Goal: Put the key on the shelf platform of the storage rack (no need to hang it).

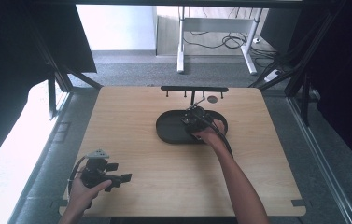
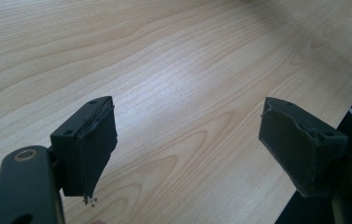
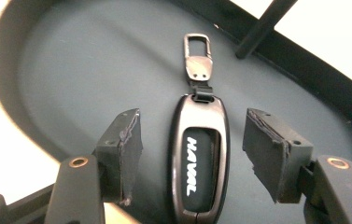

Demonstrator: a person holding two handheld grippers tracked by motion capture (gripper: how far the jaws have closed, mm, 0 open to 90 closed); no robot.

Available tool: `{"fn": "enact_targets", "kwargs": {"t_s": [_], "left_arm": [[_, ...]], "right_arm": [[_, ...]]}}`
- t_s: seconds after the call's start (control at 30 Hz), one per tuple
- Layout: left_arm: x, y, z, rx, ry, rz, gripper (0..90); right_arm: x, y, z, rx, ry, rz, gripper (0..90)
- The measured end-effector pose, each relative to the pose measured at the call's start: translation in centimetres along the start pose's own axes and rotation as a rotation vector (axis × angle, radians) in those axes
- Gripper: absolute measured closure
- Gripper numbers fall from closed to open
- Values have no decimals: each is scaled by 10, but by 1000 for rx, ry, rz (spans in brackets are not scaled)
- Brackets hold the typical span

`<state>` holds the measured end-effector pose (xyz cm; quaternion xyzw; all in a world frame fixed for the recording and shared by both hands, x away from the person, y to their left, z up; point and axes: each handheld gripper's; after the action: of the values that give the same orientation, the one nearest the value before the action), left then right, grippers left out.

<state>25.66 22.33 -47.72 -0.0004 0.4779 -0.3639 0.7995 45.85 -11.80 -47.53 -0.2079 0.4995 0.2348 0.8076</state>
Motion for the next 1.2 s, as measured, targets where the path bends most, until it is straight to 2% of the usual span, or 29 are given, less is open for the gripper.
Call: {"fn": "enact_targets", "kwargs": {"t_s": [0.13, 0.17, 0.33, 0.57, 0.63, 0.77, 0.83, 0.9, 1.0, 1.2], "left_arm": [[0, 0, 0, 1, 0, 0, 194], [0, -1, 0, 0, 1, 0, 194], [1, -2, 0, 3, 1, -1, 194], [1, -2, 1, 4, 1, 0, 194], [1, -2, 1, 4, 2, 1, 194], [2, -3, 1, 8, 5, 1, 194], [2, -3, 1, 8, 7, 2, 194], [2, -3, 1, 9, 8, 1, 194], [3, -4, 1, 7, 10, 2, 194], [3, -4, 1, 8, 10, 1, 194]], "right_arm": [[-11, 4, -4, -18, -25, 9, 377], [-19, 6, -8, -29, -38, 19, 377], [-29, 10, -19, -42, -67, 31, 376], [-44, 16, -45, -71, -104, 69, 376], [-48, 18, -59, -72, -120, 79, 376], [-50, 19, -74, -74, -128, 88, 375], [-52, 21, -92, -72, -136, 102, 378], [-52, 21, -96, -67, -140, 105, 379], [-52, 23, -118, -59, -149, 109, 382], [-50, 25, -132, -56, -158, 98, 377]]}}
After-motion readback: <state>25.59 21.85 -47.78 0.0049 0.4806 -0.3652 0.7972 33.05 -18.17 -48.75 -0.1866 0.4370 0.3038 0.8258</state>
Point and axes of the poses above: each handheld gripper's, and its own axes: x roughly forward along the jaws, z roughly out of its top, y roughly to its left, and after that the axes turned 7 degrees about y, right-handed
